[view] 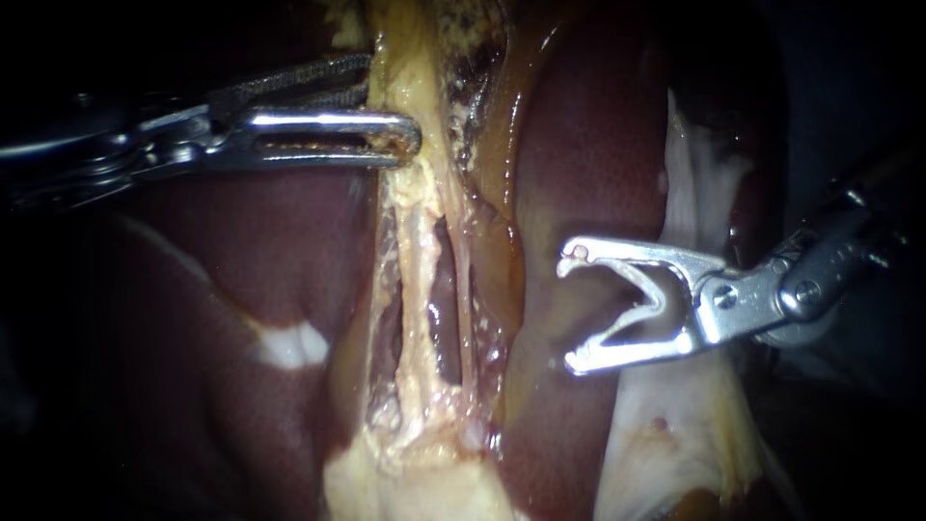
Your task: Grabbing gallbladder
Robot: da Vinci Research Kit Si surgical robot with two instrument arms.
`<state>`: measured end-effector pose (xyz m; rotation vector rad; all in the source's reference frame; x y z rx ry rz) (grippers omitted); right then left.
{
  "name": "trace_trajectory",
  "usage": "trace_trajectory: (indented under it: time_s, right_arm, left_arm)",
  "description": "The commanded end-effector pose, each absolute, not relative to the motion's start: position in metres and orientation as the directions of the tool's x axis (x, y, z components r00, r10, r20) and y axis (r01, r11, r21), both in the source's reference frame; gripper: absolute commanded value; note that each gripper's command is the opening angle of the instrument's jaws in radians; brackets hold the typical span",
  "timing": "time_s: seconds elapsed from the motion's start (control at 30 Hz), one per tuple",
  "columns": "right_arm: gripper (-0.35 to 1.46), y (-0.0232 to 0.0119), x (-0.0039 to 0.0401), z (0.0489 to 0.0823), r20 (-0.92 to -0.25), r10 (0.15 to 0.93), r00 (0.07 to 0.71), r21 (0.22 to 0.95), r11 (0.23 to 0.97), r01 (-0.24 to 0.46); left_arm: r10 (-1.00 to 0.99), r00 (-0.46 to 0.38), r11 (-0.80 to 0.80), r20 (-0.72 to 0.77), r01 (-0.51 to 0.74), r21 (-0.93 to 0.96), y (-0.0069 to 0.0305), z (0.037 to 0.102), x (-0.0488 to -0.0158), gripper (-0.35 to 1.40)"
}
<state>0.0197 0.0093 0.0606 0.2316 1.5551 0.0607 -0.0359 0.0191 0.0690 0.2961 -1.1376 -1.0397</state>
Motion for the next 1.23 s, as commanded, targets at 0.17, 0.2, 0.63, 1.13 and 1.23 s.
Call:
trace_trajectory:
  time_s: [0.17, 0.2, 0.63, 1.13, 1.23]
  right_arm:
    - [0.56, 0.0093, 0.0197, 0.0605, -0.983, 0.184, 0.019, 0.185, 0.977, 0.107]
    - [0.56, 0.0093, 0.0197, 0.0605, -0.983, 0.184, 0.019, 0.185, 0.977, 0.107]
    - [0.56, 0.0093, 0.0197, 0.0605, -0.983, 0.184, 0.019, 0.185, 0.977, 0.107]
    - [0.56, 0.0093, 0.0197, 0.0605, -0.983, 0.184, 0.019, 0.185, 0.977, 0.107]
    - [0.55, 0.0093, 0.0197, 0.0606, -0.983, 0.184, 0.019, 0.185, 0.977, 0.107]
  left_arm:
    - [-0.810, 0.045, 0.512, 0.585, 0.542, 0.667, 0.0191, 0.0703, -0.0353, 0.29]
    - [-0.813, 0.047, 0.508, 0.580, 0.544, 0.668, 0.0190, 0.0707, -0.0352, 0.27]
    - [-0.846, 0.052, 0.465, 0.531, 0.561, 0.685, 0.0187, 0.0710, -0.0340, -0.35]
    - [-0.858, 0.052, 0.448, 0.511, 0.563, 0.694, 0.0187, 0.0704, -0.0339, -0.35]
    - [-0.858, 0.052, 0.448, 0.510, 0.562, 0.695, 0.0186, 0.0703, -0.0340, -0.35]
